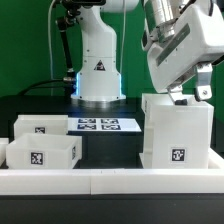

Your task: Assemble drawer

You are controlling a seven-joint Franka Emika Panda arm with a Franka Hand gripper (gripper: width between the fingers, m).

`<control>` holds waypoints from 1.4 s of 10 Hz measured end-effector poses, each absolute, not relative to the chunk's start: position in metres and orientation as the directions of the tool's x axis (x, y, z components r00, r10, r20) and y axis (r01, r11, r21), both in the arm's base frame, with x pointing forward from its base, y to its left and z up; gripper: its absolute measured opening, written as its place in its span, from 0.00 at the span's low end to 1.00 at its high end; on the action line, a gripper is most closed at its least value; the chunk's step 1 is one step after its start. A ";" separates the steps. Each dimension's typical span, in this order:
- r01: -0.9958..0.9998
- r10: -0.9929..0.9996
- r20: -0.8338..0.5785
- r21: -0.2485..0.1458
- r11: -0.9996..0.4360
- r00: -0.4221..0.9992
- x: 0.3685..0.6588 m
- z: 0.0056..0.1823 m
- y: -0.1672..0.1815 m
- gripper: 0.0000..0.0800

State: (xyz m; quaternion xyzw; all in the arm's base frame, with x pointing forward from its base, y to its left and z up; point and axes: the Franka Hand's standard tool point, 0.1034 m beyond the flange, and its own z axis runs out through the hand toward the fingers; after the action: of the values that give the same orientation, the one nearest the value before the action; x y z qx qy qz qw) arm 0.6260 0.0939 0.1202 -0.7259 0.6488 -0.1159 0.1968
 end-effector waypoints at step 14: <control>-0.705 -0.793 0.119 -0.392 -0.591 0.598 0.600 0.147 0.082 0.81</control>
Offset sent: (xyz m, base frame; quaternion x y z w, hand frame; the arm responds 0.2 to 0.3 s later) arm 0.0000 0.0000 0.0000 0.0000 0.0000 0.0000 1.0000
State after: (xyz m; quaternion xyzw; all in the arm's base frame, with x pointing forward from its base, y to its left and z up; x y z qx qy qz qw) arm 0.6005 0.0815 0.1466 -0.8805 0.4252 -0.1422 0.1541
